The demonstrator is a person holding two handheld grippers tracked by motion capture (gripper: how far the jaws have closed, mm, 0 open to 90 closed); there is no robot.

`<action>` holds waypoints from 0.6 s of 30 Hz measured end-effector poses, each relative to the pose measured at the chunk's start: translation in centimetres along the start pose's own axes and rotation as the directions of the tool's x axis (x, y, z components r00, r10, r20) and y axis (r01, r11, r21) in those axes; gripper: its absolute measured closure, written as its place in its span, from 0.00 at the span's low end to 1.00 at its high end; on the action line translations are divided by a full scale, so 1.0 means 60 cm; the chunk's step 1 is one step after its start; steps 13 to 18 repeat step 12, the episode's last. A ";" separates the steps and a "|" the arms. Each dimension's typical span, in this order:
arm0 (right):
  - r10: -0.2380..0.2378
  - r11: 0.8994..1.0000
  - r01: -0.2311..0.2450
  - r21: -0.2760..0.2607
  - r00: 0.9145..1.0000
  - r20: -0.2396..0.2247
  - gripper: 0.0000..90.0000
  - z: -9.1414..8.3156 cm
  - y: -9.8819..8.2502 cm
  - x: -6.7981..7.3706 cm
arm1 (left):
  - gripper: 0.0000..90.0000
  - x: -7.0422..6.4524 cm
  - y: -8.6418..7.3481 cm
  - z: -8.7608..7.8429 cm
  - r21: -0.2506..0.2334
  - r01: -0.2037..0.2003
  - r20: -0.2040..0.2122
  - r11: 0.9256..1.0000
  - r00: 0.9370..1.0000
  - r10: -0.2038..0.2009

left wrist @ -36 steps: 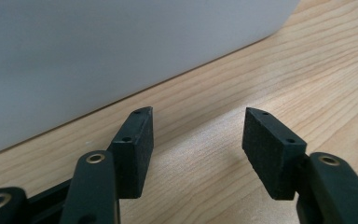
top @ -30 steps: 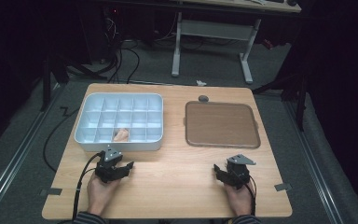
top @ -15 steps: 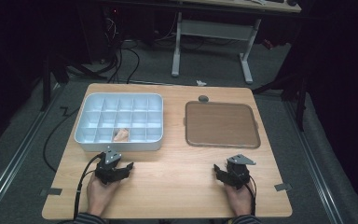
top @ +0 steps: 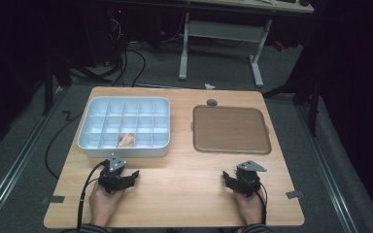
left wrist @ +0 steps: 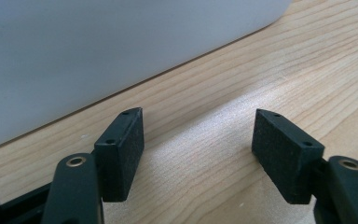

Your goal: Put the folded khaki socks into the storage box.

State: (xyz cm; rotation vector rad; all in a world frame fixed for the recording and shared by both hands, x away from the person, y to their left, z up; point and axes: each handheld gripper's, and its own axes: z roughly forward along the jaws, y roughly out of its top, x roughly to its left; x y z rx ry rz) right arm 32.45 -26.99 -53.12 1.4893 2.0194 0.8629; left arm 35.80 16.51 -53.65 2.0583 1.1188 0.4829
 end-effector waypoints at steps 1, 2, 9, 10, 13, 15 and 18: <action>0.000 1.000 0.000 0.000 1.000 0.000 0.42 0.000 0.000 0.000 | 0.39 0.000 0.000 0.000 0.000 0.000 -0.001 1.000 1.000 0.000; -0.001 1.000 0.001 0.000 1.000 0.000 0.42 0.000 0.000 0.000 | 0.39 0.000 0.000 0.000 0.000 0.001 -0.001 1.000 1.000 -0.001; -0.004 1.000 0.004 0.001 1.000 0.000 0.42 0.000 0.000 0.000 | 0.39 0.000 -0.001 -0.001 0.000 0.006 -0.008 1.000 1.000 -0.006; -0.003 1.000 0.003 0.001 1.000 0.000 0.42 0.000 0.000 0.000 | 0.39 0.000 -0.001 -0.001 -0.001 0.007 -0.009 1.000 1.000 -0.007; -0.003 1.000 0.003 0.001 1.000 -0.002 0.41 0.000 0.000 0.000 | 0.39 0.000 -0.001 -0.001 -0.001 0.008 -0.009 1.000 1.000 -0.008; -0.003 1.000 0.003 0.001 1.000 -0.002 0.41 0.000 0.000 0.000 | 0.39 0.000 -0.001 -0.001 -0.001 0.008 -0.009 1.000 1.000 -0.008; -0.003 1.000 0.003 0.001 1.000 -0.002 0.41 0.000 0.000 0.000 | 0.39 0.000 -0.001 -0.001 -0.001 0.008 -0.009 1.000 1.000 -0.008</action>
